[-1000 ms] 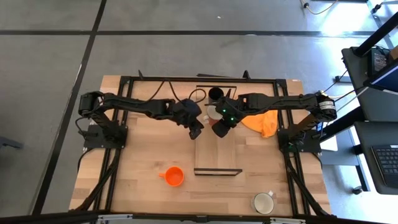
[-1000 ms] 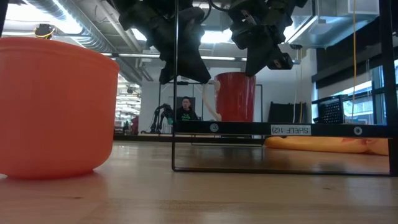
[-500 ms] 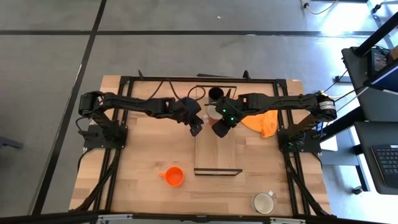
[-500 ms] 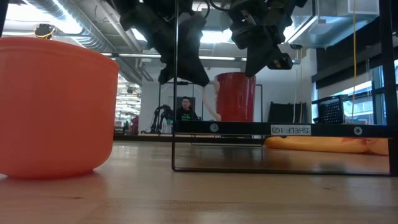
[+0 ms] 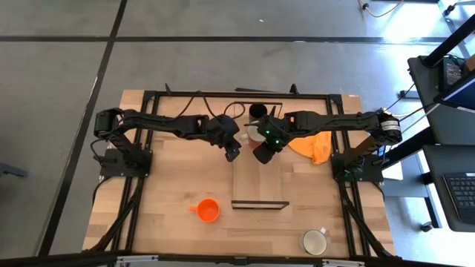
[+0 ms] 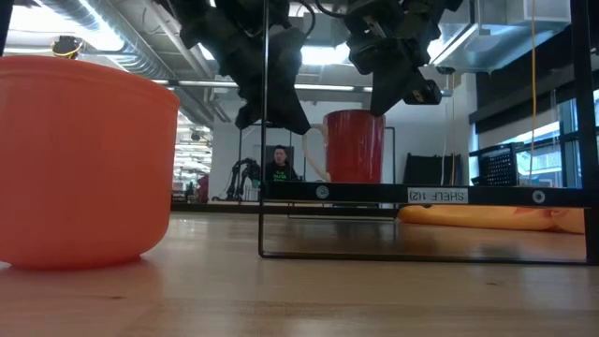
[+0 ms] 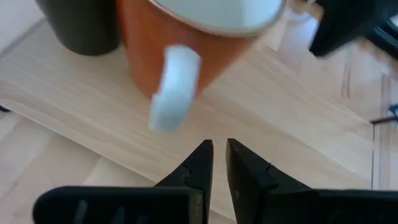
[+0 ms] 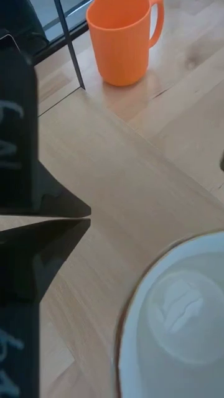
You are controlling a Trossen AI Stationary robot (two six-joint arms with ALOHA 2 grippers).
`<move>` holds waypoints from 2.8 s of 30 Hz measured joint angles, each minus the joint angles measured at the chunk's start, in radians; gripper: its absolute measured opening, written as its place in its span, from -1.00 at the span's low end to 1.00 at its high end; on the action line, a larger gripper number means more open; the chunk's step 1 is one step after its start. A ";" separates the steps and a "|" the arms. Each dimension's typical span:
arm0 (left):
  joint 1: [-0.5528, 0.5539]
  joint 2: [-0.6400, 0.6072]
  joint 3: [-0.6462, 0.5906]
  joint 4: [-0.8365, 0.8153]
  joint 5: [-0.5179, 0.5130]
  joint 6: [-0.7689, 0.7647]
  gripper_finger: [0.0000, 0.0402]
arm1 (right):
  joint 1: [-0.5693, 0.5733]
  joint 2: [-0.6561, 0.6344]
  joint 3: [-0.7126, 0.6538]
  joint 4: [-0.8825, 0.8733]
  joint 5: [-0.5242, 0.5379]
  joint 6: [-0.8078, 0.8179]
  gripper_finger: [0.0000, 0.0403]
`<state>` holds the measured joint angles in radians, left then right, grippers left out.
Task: Stack small to large cups/mugs on shelf
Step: Put the blue pattern mug align with the red pattern cup on the shelf
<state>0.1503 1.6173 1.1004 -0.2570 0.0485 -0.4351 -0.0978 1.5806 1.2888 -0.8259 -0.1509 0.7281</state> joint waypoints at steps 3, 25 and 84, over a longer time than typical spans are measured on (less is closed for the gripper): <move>-0.021 0.000 0.000 -0.003 -0.025 0.000 -0.81 | 0.000 0.000 0.000 -0.007 0.000 0.004 -0.91; -0.048 -0.065 0.000 -0.026 -0.078 -0.029 -0.81 | 0.220 -0.405 0.010 -0.196 0.301 0.361 -0.91; 0.169 -0.175 0.000 -0.095 0.283 0.183 -0.81 | 0.906 -0.387 0.009 0.189 1.466 0.542 -0.91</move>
<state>0.3195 1.4425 1.1004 -0.3524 0.3311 -0.2524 0.8079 1.1936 1.2976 -0.6374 1.3155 1.2699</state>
